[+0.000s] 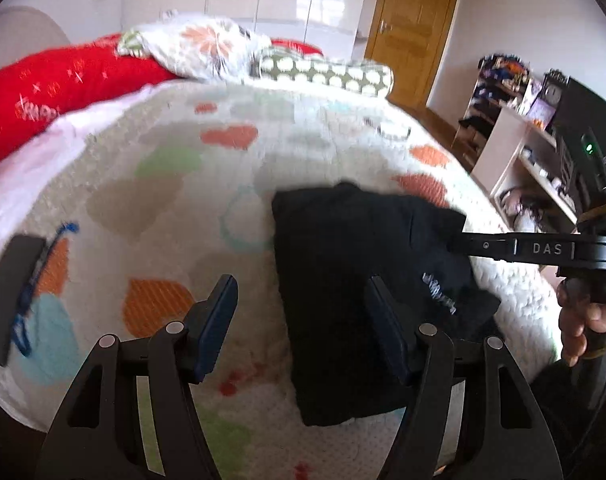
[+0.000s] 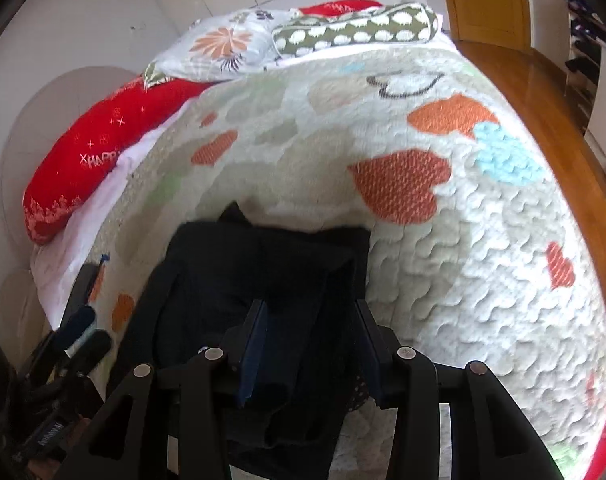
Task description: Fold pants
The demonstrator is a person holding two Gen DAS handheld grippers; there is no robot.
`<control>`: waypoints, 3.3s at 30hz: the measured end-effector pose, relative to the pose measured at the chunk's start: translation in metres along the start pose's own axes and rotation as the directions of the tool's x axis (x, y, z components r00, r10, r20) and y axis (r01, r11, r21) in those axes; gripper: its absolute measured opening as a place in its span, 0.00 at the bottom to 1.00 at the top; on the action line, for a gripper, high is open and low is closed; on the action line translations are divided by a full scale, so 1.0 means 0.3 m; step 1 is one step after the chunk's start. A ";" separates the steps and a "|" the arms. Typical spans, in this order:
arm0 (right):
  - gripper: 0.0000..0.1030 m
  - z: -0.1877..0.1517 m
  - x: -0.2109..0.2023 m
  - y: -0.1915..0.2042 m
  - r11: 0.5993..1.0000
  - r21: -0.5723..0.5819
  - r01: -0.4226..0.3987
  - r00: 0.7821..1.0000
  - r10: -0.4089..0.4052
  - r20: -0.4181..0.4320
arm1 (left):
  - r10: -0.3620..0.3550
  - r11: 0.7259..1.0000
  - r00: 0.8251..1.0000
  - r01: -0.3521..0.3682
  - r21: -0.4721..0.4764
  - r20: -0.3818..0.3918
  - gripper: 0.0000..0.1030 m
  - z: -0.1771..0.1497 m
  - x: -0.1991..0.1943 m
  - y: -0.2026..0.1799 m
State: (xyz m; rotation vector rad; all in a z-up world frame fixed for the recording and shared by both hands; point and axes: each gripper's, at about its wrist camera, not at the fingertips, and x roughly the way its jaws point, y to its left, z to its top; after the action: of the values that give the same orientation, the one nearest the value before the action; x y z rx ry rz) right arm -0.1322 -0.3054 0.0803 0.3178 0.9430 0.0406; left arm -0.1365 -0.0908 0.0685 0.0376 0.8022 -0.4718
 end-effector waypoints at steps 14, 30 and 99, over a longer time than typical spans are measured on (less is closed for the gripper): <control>0.05 -0.008 -0.037 -0.026 1.000 0.011 -0.011 0.998 0.010 0.069 | -0.082 0.996 0.995 0.083 0.021 -0.063 0.64 -0.022 0.046 -0.091; 0.00 -0.171 -0.140 0.070 0.992 -0.109 0.059 0.993 -0.047 0.107 | -0.054 0.995 0.998 0.055 -0.078 0.016 0.64 -0.003 -0.069 0.011; 0.15 -0.111 -0.078 0.112 0.986 -0.140 0.090 0.985 -0.068 0.156 | 0.114 0.993 0.993 -0.112 0.047 -0.028 0.71 0.031 0.066 -0.079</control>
State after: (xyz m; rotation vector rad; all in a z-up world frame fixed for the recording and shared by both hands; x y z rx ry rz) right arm -0.1692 -0.2690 0.0904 0.1446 0.7965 0.0125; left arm -0.1283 -0.1219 0.0646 0.1315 0.8147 -0.3828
